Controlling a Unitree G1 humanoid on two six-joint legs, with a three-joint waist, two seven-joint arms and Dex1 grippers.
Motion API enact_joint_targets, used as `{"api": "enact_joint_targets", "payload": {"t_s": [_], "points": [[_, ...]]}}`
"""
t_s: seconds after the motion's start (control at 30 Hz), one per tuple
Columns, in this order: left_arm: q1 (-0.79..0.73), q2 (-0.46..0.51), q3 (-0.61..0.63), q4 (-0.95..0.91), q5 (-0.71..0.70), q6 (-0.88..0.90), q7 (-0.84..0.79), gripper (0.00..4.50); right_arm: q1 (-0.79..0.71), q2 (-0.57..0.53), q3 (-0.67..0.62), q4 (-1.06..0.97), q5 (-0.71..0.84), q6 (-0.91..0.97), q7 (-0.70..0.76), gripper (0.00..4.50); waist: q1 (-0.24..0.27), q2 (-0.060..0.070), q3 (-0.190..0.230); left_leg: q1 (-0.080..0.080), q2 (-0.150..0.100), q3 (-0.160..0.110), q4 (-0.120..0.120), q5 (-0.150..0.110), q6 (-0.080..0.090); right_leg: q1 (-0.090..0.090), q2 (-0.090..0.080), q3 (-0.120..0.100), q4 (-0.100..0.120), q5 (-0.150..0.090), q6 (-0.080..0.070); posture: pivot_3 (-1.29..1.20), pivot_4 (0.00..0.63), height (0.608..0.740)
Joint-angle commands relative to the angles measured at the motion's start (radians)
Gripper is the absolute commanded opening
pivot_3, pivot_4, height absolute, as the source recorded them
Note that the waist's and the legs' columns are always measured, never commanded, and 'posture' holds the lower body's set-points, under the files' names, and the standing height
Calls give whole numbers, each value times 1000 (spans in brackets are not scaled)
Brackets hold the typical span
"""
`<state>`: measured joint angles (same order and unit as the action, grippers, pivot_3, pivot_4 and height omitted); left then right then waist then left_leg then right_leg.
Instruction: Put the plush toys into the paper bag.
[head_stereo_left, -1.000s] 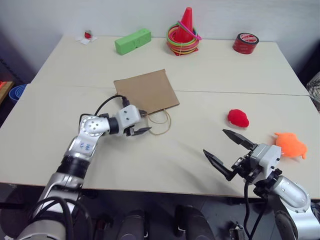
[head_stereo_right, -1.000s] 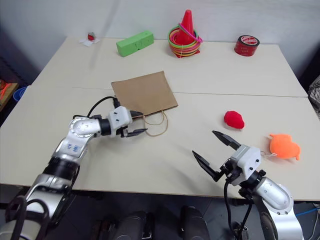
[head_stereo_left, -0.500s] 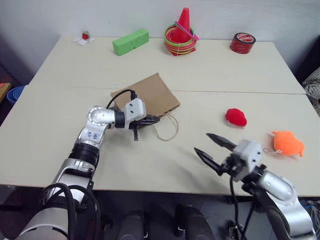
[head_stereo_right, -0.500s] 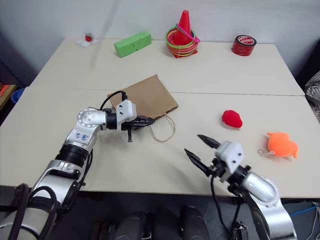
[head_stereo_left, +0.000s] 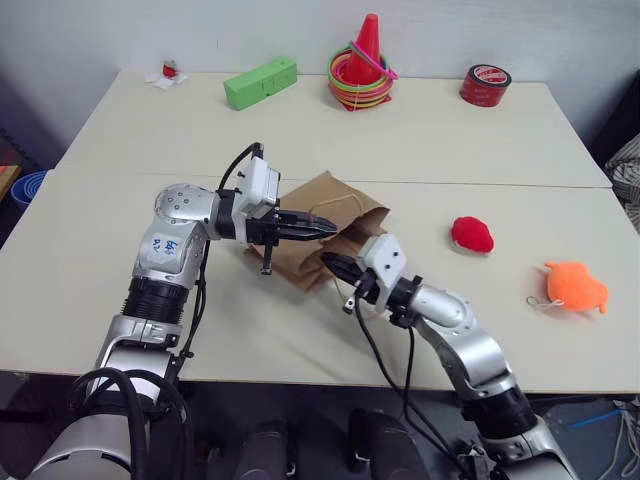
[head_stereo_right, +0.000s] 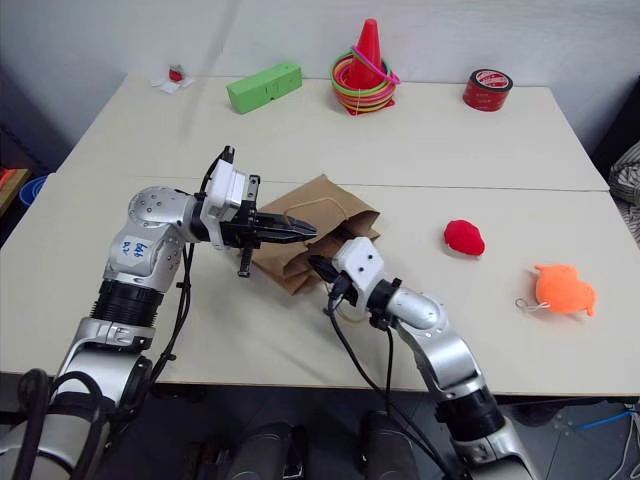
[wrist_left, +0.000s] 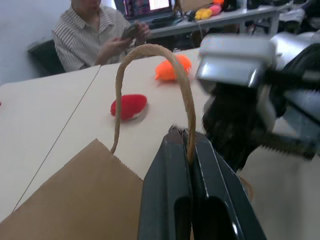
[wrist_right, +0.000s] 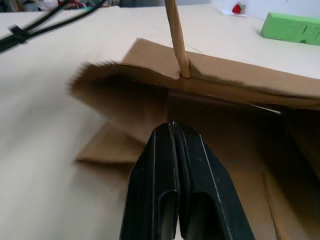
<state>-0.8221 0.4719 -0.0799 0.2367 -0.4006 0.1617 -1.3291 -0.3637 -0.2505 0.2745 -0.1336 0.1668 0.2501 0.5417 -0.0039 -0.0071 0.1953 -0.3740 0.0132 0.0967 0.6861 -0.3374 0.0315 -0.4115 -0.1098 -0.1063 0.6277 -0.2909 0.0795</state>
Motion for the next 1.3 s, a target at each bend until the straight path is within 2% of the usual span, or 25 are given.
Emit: {"api": "enact_joint_targets", "payload": {"t_s": [0.03, 0.2, 0.33, 0.5, 0.77, 0.9, 1.03, 1.17, 1.27, 1.3], "points": [[33, 20, 19, -117, -47, 59, 8, 0, -48, 48, 7, 65, -49, -50, -44, 70, -1, 0, 0, 0, 0, 0, 0, 0, 0, 0, 0, 0, 0, 0, 0, 0, 150, 740], [45, 23, 44, -160, -58, 85, 55, 0, -80, 90, 39, 192, -120, -27, -69, 70, -1, 0, 0, 0, 0, -1, 0, 0, -1, 0, 0, 0, 0, 0, 0, 0, 150, 740], [6, 26, 115, -182, -138, 198, 123, 0, -78, 86, 68, 218, -188, 34, -94, 70, -2, 0, 0, -1, 0, -1, 0, 0, -1, 0, -1, 0, 0, 0, 0, 0, 150, 740], [-68, 74, 205, -144, -211, 312, 167, 0, -64, 96, 61, 200, -177, 53, -70, 70, -5, 0, 0, 0, 0, -1, 0, 1, -2, 0, -1, 0, 1, 0, 0, 0, 150, 740], [-154, 63, 243, -138, -275, 400, 202, 0, -62, 117, 40, 173, -169, 128, -77, 70, -12, 0, 0, 0, 0, -1, 0, 1, -2, 1, -1, 0, 0, 0, 0, 0, 150, 740], [-135, 74, 214, -188, -283, 425, 177, 0, -69, 116, 27, 162, -161, 143, -65, 70, -17, 0, 0, 0, 0, -2, 0, 1, -2, 1, 0, 0, 0, 0, 0, 0, 150, 740], [-59, 38, 192, -251, -264, 397, 207, 0, -35, 91, 5, 99, -80, 107, 32, 70, -21, 0, 0, 0, 0, -2, -1, 1, -2, 1, -1, 0, 0, 0, 0, 0, 150, 740], [-4, 29, 179, -294, -259, 384, 222, 0, 15, 83, -57, -1, 2, 88, 61, 70, -22, 0, 0, 0, 0, -2, -1, 1, -2, 0, -1, 0, 0, 0, 0, 0, 150, 740], [46, 18, 177, -328, -269, 385, 241, 0, 70, 45, -72, -110, 83, 95, 139, 682, -22, 0, 0, 0, 0, -2, -1, 1, -2, 0, -1, 0, 0, 0, 0, 0, 150, 740], [59, 18, 171, -335, -264, 379, 240, 0, 87, 28, -82, -142, 92, 88, 146, 1006, -22, 0, 0, 0, 0, -2, -2, 1, -2, 0, -1, 1, 0, 0, 0, 0, 150, 740]]}}
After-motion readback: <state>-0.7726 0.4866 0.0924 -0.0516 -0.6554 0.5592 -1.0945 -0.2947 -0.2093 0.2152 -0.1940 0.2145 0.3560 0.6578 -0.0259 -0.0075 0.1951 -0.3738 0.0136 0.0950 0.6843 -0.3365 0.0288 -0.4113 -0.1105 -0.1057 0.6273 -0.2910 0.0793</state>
